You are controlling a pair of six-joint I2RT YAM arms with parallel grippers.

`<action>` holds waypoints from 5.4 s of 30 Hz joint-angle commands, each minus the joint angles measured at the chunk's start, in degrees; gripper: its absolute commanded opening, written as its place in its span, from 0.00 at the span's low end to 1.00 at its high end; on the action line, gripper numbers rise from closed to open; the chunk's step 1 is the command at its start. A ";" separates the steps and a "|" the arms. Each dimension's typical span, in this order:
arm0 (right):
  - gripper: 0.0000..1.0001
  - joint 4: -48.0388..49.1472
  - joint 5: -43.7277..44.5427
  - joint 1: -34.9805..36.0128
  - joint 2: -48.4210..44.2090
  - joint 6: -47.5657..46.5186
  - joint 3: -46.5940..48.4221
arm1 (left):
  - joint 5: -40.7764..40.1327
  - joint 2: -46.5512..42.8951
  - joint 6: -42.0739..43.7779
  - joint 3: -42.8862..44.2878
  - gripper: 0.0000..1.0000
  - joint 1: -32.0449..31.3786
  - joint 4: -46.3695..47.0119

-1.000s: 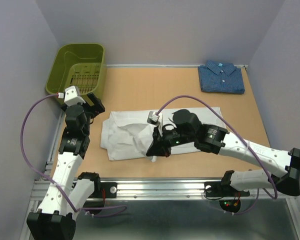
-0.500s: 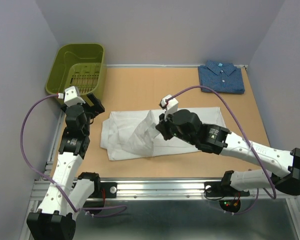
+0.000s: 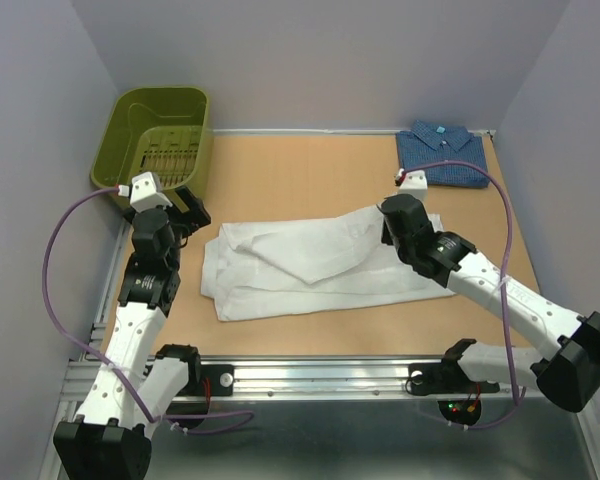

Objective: Fold and stack the long sleeve shirts
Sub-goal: Fold the shirt

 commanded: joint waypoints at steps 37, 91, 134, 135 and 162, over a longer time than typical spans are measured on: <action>0.55 18.22 -51.95 2.60 18.34 -5.54 3.06 | 13.64 26.95 -9.17 7.44 0.59 -16.24 1.99; 0.49 21.91 -64.24 5.43 38.04 3.25 13.36 | 14.43 36.87 -28.07 -0.72 0.34 -12.90 10.69; 0.85 1.53 -25.06 -4.68 22.22 -8.27 -3.51 | 6.60 34.23 -32.29 0.76 0.88 -21.51 -3.20; 0.85 1.44 -25.50 -4.77 22.49 -8.01 -3.78 | 7.22 35.65 -32.03 1.38 0.87 -21.69 -3.02; 0.85 8.64 -59.52 7.62 35.58 1.22 0.94 | 3.62 81.80 -9.10 55.59 0.89 -21.86 -6.71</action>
